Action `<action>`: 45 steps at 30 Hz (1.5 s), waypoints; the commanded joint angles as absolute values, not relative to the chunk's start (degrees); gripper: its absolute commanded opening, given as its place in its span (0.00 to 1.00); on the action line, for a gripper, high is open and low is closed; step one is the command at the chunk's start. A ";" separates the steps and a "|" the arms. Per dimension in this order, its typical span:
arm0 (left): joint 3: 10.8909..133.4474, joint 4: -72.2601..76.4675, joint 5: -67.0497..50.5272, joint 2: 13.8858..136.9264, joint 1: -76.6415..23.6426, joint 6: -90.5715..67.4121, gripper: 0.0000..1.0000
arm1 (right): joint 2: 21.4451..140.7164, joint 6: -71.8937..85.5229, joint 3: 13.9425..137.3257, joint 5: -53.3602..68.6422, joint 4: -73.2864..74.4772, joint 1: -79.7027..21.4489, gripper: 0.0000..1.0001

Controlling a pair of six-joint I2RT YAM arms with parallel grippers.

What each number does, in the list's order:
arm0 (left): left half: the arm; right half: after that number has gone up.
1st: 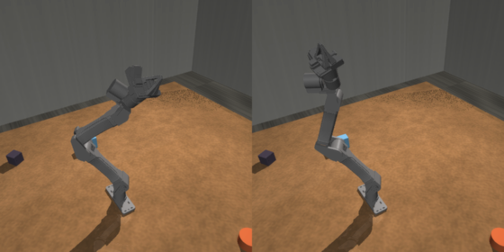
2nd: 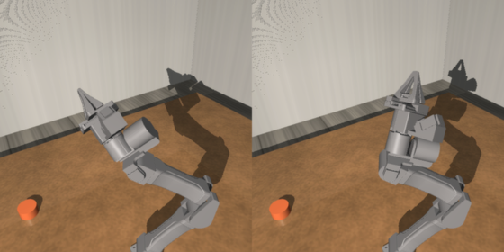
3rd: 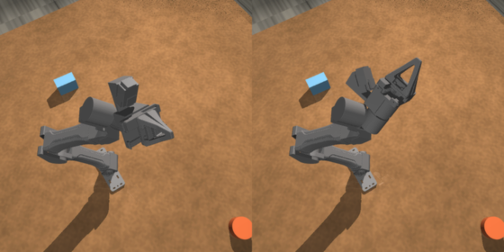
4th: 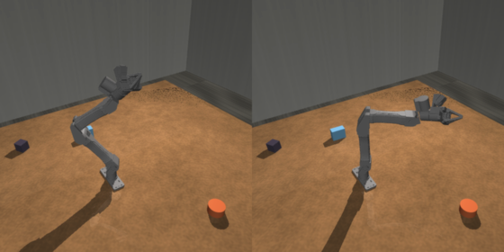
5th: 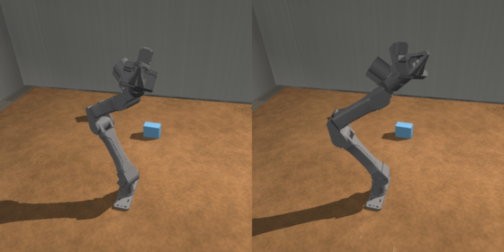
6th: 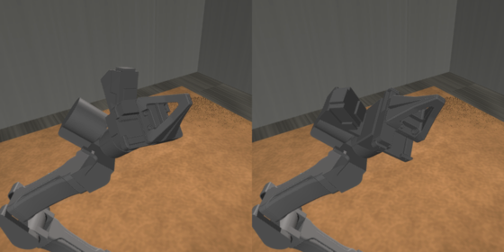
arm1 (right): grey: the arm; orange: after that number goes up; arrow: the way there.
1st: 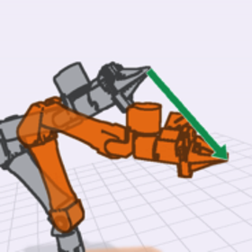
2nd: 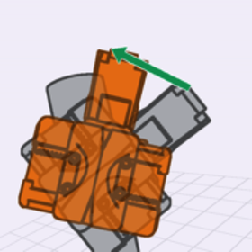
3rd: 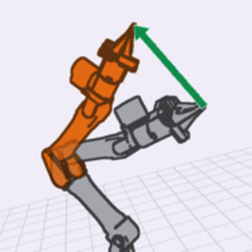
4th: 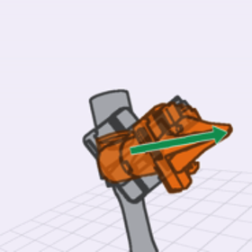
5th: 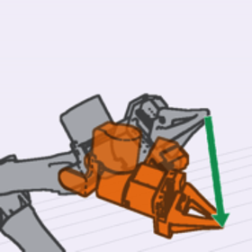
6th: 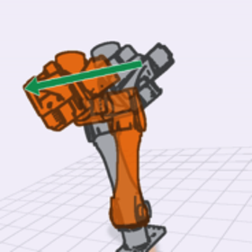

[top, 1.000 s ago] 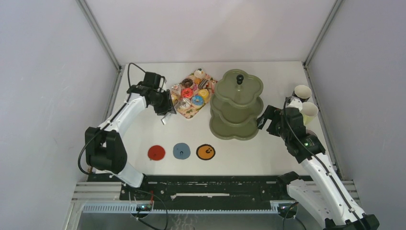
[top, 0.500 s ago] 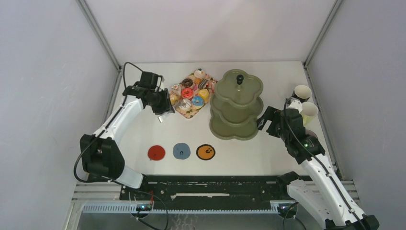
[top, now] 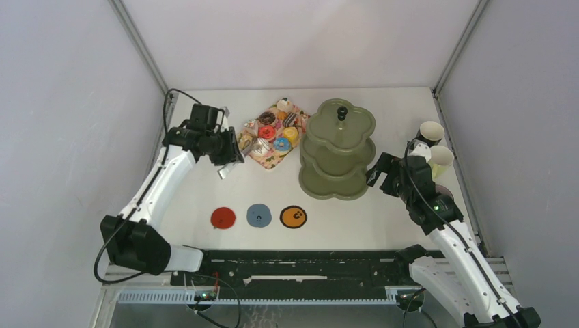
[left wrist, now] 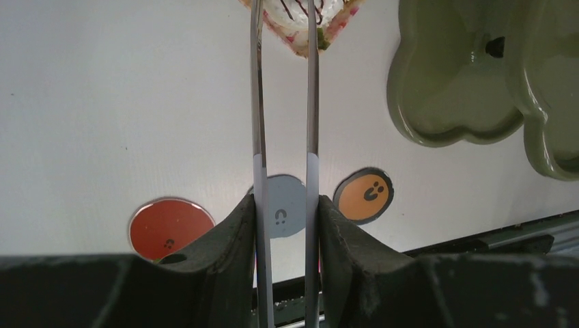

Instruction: Serve the afternoon tea

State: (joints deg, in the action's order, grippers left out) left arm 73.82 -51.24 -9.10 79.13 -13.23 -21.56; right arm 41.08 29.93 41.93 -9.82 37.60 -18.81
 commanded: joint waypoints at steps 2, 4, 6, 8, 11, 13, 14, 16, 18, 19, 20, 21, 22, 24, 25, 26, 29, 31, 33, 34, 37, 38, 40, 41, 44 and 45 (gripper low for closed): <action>72.90 -54.16 -9.39 70.03 -16.44 -17.32 0.00 | 40.59 30.30 42.00 -9.64 35.82 -19.25 0.97; 70.87 -54.30 -9.92 67.24 -18.22 -17.08 0.00 | 40.79 30.31 42.01 -8.45 34.95 -19.25 0.97; 68.57 -54.32 -10.04 64.71 -20.65 -17.21 0.00 | 40.82 30.82 42.01 -7.79 34.24 -19.28 0.97; 66.11 -54.44 -9.30 62.53 -23.79 -17.71 0.00 | 40.75 31.26 42.01 -7.86 33.58 -19.42 0.97; 62.96 -53.97 -8.97 59.81 -26.32 -19.37 0.00 | 40.28 31.50 42.02 -8.60 32.78 -19.51 0.96; 61.85 -53.52 -9.71 57.92 -26.76 -19.96 0.00 | 40.04 31.29 42.01 -8.70 32.20 -19.54 0.96; 61.72 -53.52 -9.81 57.34 -26.86 -20.07 0.00 | 39.95 31.26 42.01 -8.70 31.99 -19.47 0.96; 61.77 -53.47 -10.11 56.26 -27.15 -20.33 0.00 | 39.88 31.28 42.01 -8.72 31.80 -19.57 0.96; 61.83 -53.17 -10.45 55.75 -27.34 -20.39 0.00 | 39.97 31.42 42.01 -8.60 31.65 -19.58 0.96; 61.98 -53.03 -10.47 55.76 -27.35 -20.43 0.00 | 40.03 31.57 42.01 -8.49 31.58 -19.60 0.96; 62.19 -52.79 -10.48 56.03 -27.35 -20.54 0.00 | 40.12 31.68 42.01 -8.38 31.58 -19.58 0.96; 62.49 -52.43 -10.73 56.32 -28.29 -20.68 0.00 | 40.10 31.86 42.01 -8.29 31.50 -19.60 0.96; 62.86 -51.95 -10.98 56.71 -29.19 -20.86 0.00 | 40.09 32.00 42.01 -8.20 31.50 -19.59 0.96; 64.05 -50.78 -11.57 57.43 -29.60 -21.57 0.00 | 39.62 32.28 42.02 -8.33 31.54 -19.59 0.96; 64.68 -50.24 -12.10 57.76 -29.62 -21.96 0.00 | 39.29 32.35 42.01 -8.37 31.68 -19.57 0.96; 65.48 -49.74 -12.67 58.08 -29.60 -22.37 0.00 | 38.73 32.46 42.01 -8.54 31.83 -19.60 0.96; 67.73 -48.00 -14.37 59.14 -29.62 -23.60 0.00 | 37.61 32.47 42.01 -9.48 32.62 -19.60 0.96; 68.63 -46.72 -15.97 60.24 -29.62 -24.83 0.00 | 37.10 32.43 42.01 -9.94 33.06 -19.55 0.96; 68.46 -45.74 -16.59 61.62 -29.70 -25.47 0.00 | 36.92 32.49 42.01 -10.14 33.46 -19.56 0.96; 68.08 -45.58 -16.36 62.26 -29.71 -25.42 0.00 | 36.77 32.60 42.01 -10.17 33.68 -19.59 0.96; 66.07 -44.77 -15.36 63.24 -29.79 -25.61 0.00 | 36.24 32.90 42.01 -10.35 34.29 -19.60 0.96; 65.38 -44.15 -15.23 63.22 -29.78 -25.84 0.00 | 36.08 32.94 42.06 -10.48 34.48 -19.56 0.95; 63.82 -42.79 -14.64 63.44 -29.73 -26.48 0.00 | 35.85 32.88 42.02 -10.76 34.78 -19.58 0.96; 63.03 -41.77 -14.84 63.72 -29.76 -26.99 0.00 | 35.89 32.86 42.01 -10.85 34.82 -19.60 0.96; 60.26 -37.77 -15.76 64.22 -30.24 -28.75 0.00 | 36.12 32.83 42.01 -10.75 34.63 -19.54 0.96; 59.50 -36.72 -15.74 64.42 -30.44 -29.38 0.00 | 36.22 32.89 41.99 -10.72 34.63 -19.59 0.95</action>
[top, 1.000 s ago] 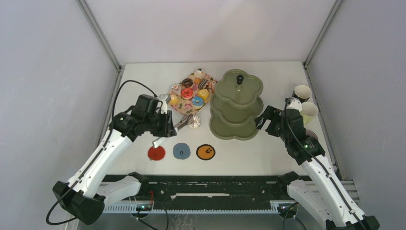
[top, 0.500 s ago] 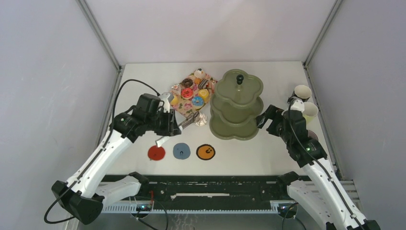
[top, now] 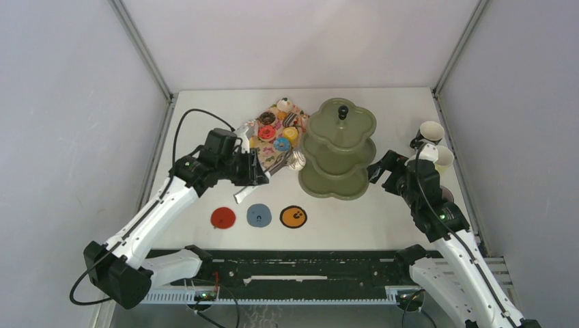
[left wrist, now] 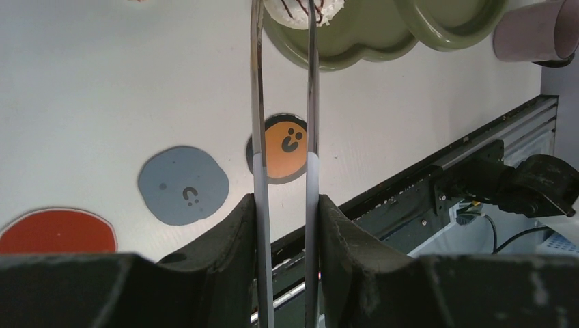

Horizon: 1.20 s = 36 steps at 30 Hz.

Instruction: Serve the afternoon tea

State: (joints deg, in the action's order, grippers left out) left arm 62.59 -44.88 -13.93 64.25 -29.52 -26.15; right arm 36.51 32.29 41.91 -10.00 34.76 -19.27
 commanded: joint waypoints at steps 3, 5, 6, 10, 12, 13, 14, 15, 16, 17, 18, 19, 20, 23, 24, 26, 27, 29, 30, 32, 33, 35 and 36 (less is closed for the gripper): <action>57.74 -34.73 -15.10 65.27 -30.94 -30.37 0.00 | 36.43 33.13 42.01 -10.72 34.78 -19.54 0.95; 56.82 -32.93 -14.77 65.60 -31.11 -30.85 0.00 | 36.55 33.17 42.03 -10.87 35.03 -19.55 0.96; 56.68 -31.59 -14.61 65.80 -31.11 -31.11 0.00 | 36.73 33.22 42.01 -10.90 35.13 -19.59 0.96; 57.01 -27.63 -14.61 68.14 -31.49 -32.43 0.00 | 37.12 33.15 42.06 -10.47 35.08 -19.59 0.96; 57.25 -26.08 -14.34 69.97 -31.75 -33.06 0.00 | 37.03 33.29 42.01 -10.42 35.23 -19.61 0.95; 57.41 -25.11 -14.22 70.93 -31.95 -33.20 0.00 | 37.01 33.35 42.01 -10.50 35.43 -19.68 0.95; 57.74 -24.36 -14.05 72.06 -32.24 -33.36 0.00 | 36.99 33.32 42.01 -10.58 35.54 -19.69 0.95; 58.23 -23.31 -13.96 73.19 -32.48 -33.39 0.00 | 36.97 33.31 42.01 -10.63 35.65 -19.69 0.95; 58.76 -22.57 -13.78 74.36 -32.64 -33.61 0.00 | 36.92 33.24 42.01 -10.63 35.79 -19.69 0.95; 59.32 -21.75 -13.80 75.39 -32.80 -33.84 0.00 | 36.78 33.28 42.03 -10.71 35.97 -19.67 0.95; 60.06 -21.12 -13.51 76.40 -33.05 -33.84 0.00 | 36.68 33.30 42.06 -10.85 36.17 -19.67 0.95; 60.81 -20.76 -12.92 77.47 -33.39 -33.72 0.00 | 36.51 33.25 42.06 -10.89 36.39 -19.69 0.95; 61.70 -20.46 -12.62 78.49 -33.68 -33.63 0.00 | 36.29 33.37 42.02 -10.96 36.74 -19.69 0.95; 63.52 -18.43 -12.90 82.02 -33.84 -34.10 0.00 | 35.92 33.37 42.01 -11.20 37.32 -19.61 0.95; 63.85 -17.61 -12.85 82.99 -33.88 -34.43 0.00 | 35.87 33.36 42.06 -11.24 37.43 -19.66 0.95; 64.93 -16.71 -13.27 84.86 -33.99 -34.85 0.00 | 35.62 33.30 42.01 -11.34 37.72 -19.64 0.95; 65.37 -16.39 -13.41 85.70 -34.15 -35.07 0.00 | 35.53 33.33 42.01 -11.41 37.87 -19.66 0.95; 65.88 -15.17 -13.72 86.77 -34.48 -35.59 0.00 | 35.35 33.41 42.01 -11.58 38.33 -19.69 0.95; 66.03 -14.59 -13.50 87.23 -34.73 -35.89 0.00 | 35.26 33.43 42.01 -11.60 38.43 -19.68 0.95; 66.64 -13.72 -13.51 88.48 -34.94 -36.40 0.00 | 35.28 33.53 42.01 -11.60 38.74 -19.69 0.95; 67.41 -13.64 -13.08 89.02 -35.04 -36.75 0.00 | 35.29 33.57 42.02 -11.56 38.76 -19.69 0.95; 68.39 -13.15 -12.77 89.88 -35.07 -37.20 0.00 | 35.29 33.56 42.01 -11.44 38.84 -19.69 0.95; 69.04 -12.92 -12.79 90.33 -35.15 -37.19 0.00 | 35.18 33.65 42.01 -11.43 38.91 -19.62 0.95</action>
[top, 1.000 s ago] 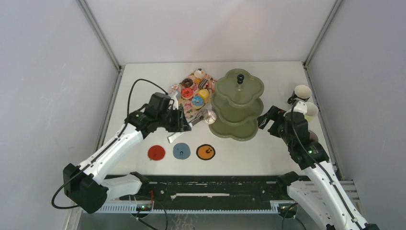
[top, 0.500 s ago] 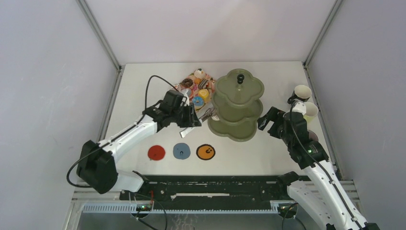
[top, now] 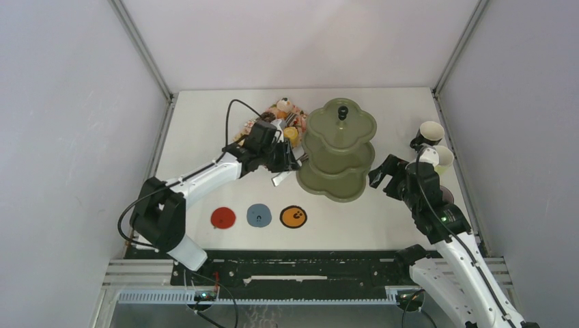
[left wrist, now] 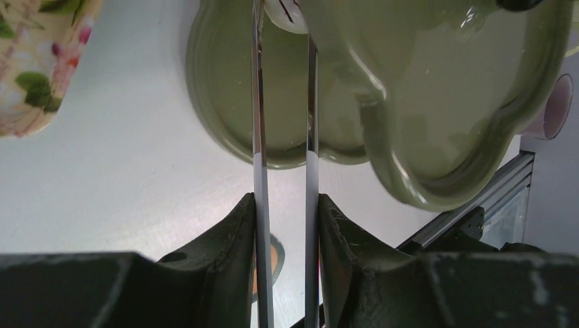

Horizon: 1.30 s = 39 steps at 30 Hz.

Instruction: Serve the afternoon tea

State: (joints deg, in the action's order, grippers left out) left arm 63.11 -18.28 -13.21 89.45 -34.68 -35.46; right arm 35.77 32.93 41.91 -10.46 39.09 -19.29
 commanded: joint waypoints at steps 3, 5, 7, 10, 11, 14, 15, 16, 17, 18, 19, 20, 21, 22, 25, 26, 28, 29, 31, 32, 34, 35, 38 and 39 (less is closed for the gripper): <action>71.53 -13.97 -12.33 92.55 -35.29 -36.43 0.00 | 35.13 33.72 42.01 -11.33 39.02 -19.69 0.95; 73.31 -16.54 -11.89 94.30 -35.33 -35.78 0.04 | 35.07 33.78 42.02 -11.23 39.15 -19.64 0.95; 74.05 -17.64 -12.26 95.56 -35.42 -35.60 0.11 | 34.91 33.89 42.06 -11.25 39.32 -19.70 0.95; 74.01 -18.07 -12.69 96.14 -35.58 -35.60 0.23 | 34.93 34.14 42.01 -11.38 39.55 -19.76 0.95; 73.96 -18.10 -12.90 96.17 -35.59 -35.60 0.27 | 34.96 34.22 42.01 -11.39 39.47 -19.75 0.95; 74.22 -18.43 -13.38 96.40 -35.68 -35.19 0.34 | 35.20 34.43 42.02 -11.04 39.08 -19.70 0.95; 74.28 -18.50 -13.56 96.37 -35.75 -35.09 0.35 | 35.37 34.49 42.01 -10.95 38.84 -19.77 0.95; 74.35 -18.68 -13.47 96.27 -35.77 -34.99 0.36 | 35.47 34.46 42.02 -10.72 38.63 -19.79 0.95; 74.33 -18.87 -13.38 96.06 -35.77 -34.92 0.38 | 35.58 34.39 42.06 -10.07 38.34 -19.85 0.95; 74.35 -19.08 -13.36 95.82 -35.77 -34.77 0.39 | 35.85 34.03 42.02 -9.31 37.92 -19.86 0.95; 74.29 -19.29 -13.48 95.56 -35.85 -34.77 0.41 | 36.00 33.92 42.02 -8.71 37.54 -19.86 0.95; 74.14 -19.45 -13.62 95.28 -35.92 -34.68 0.44 | 36.22 33.91 42.01 -8.41 37.34 -19.94 0.95; 73.94 -19.55 -13.62 94.89 -36.07 -34.59 0.46 | 36.49 33.98 42.01 -8.28 37.21 -20.02 0.95; 73.80 -19.59 -13.51 94.62 -36.24 -34.48 0.48 | 36.74 34.02 42.01 -8.33 37.06 -20.10 0.95; 73.41 -19.83 -13.06 94.14 -36.47 -34.39 0.50 | 37.45 34.25 42.01 -8.20 36.62 -20.38 0.95; 73.26 -19.86 -12.94 93.93 -36.47 -34.41 0.50 | 37.60 34.27 42.01 -8.15 36.38 -20.47 0.95; 73.14 -20.14 -12.84 93.47 -36.47 -34.15 0.50 | 37.79 34.29 42.01 -8.00 36.02 -20.60 0.95; 73.14 -20.44 -12.76 93.21 -36.47 -34.00 0.49 | 37.87 34.34 42.06 -7.92 35.89 -20.72 0.95; 72.75 -21.21 -12.74 92.23 -36.49 -33.55 0.45 | 38.01 34.34 42.08 -8.00 35.69 -20.74 0.95; 72.47 -21.77 -12.51 91.65 -36.48 -33.35 0.43 | 38.00 34.32 41.98 -8.00 35.61 -20.78 0.95; 71.37 -22.38 -12.22 90.10 -36.47 -33.29 0.41 | 38.33 34.11 42.01 -7.64 35.44 -20.89 0.95; 70.64 -22.44 -12.28 89.24 -36.55 -33.33 0.39 | 38.51 33.99 42.02 -7.45 35.35 -20.87 0.95; 68.46 -23.61 -12.12 86.52 -36.73 -33.10 0.36 | 39.10 33.99 42.01 -7.52 35.24 -21.15 0.95; 67.82 -24.39 -11.96 85.59 -36.74 -32.91 0.35 | 39.25 34.01 42.01 -7.67 35.37 -21.22 0.95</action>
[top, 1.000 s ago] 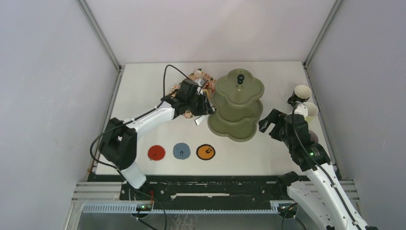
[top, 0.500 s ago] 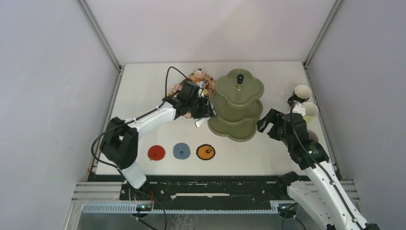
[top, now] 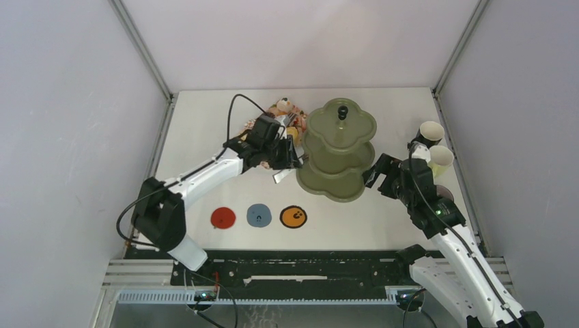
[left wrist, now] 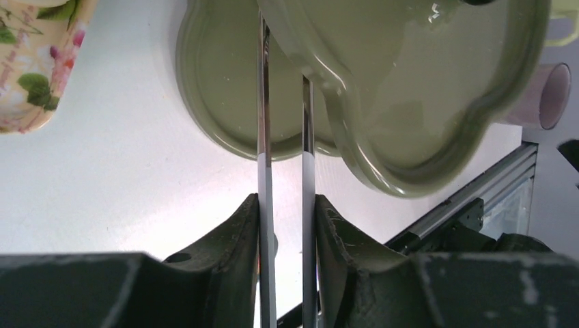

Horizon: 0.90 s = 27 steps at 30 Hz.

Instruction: Serve the afternoon tea

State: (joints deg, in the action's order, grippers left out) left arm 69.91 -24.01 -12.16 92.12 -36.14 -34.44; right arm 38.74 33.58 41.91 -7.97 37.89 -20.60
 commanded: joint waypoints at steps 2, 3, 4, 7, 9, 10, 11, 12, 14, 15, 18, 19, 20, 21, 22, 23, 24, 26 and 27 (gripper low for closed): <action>66.16 -25.62 -11.12 83.78 -36.74 -32.70 0.32 | 39.50 34.10 42.02 -7.82 35.13 -21.24 0.95; 65.34 -26.12 -10.73 82.70 -36.76 -32.47 0.30 | 39.61 34.11 42.01 -7.83 34.97 -21.32 0.95; 64.64 -26.63 -10.31 81.70 -36.74 -32.32 0.28 | 39.70 34.11 42.02 -7.82 34.84 -21.30 0.95; 63.48 -29.15 -8.16 79.21 -36.74 -31.11 0.16 | 39.89 34.15 42.01 -7.83 34.38 -21.42 0.95; 63.46 -31.18 -5.85 78.33 -36.76 -30.14 0.02 | 40.11 34.22 42.01 -7.91 34.38 -21.45 0.95; 63.41 -32.42 -3.71 77.82 -36.73 -29.70 0.00 | 40.16 34.13 42.01 -7.95 34.37 -21.59 0.95; 63.08 -33.24 -2.43 77.10 -36.47 -30.16 0.00 | 40.15 34.14 42.01 -7.92 34.37 -21.57 0.95; 62.21 -33.12 -2.07 76.05 -36.17 -30.55 0.00 | 40.00 34.18 42.01 -7.91 34.55 -21.69 0.95; 60.49 -32.23 -1.11 74.10 -35.46 -31.12 0.00 | 39.73 34.48 42.01 -8.53 35.15 -21.79 0.95; 60.13 -32.25 -0.38 73.42 -34.93 -31.27 0.00 | 39.68 34.54 42.01 -8.82 35.45 -21.86 0.95; 60.36 -32.16 0.70 72.85 -32.72 -31.03 0.00 | 39.76 34.42 42.05 -8.89 35.40 -21.83 0.95; 60.75 -32.20 0.90 73.05 -31.75 -31.07 0.00 | 39.79 34.30 42.02 -8.69 35.27 -21.90 0.95; 61.08 -32.08 0.89 73.30 -30.73 -31.36 0.00 | 39.89 34.16 42.06 -8.58 35.06 -21.97 0.95; 61.27 -31.63 0.61 73.56 -29.69 -31.78 0.00 | 39.83 34.04 42.03 -8.53 34.99 -21.95 0.95; 61.45 -31.18 0.34 73.85 -28.64 -32.26 0.00 | 39.82 34.05 42.01 -8.53 35.00 -21.96 0.95; 61.56 -30.53 -0.18 74.09 -28.19 -32.98 0.00 | 39.69 34.12 42.03 -8.60 35.03 -21.96 0.95; 61.30 -29.54 -0.85 74.49 -25.97 -33.65 0.00 | 39.60 34.29 42.01 -8.69 35.11 -22.04 0.95; 61.39 -28.17 -1.62 75.29 -24.28 -35.01 0.05 | 39.49 34.53 42.06 -8.84 35.31 -22.00 0.95; 61.66 -27.70 -1.98 75.85 -23.73 -35.28 0.06 | 39.39 34.52 42.04 -8.88 35.39 -21.99 0.95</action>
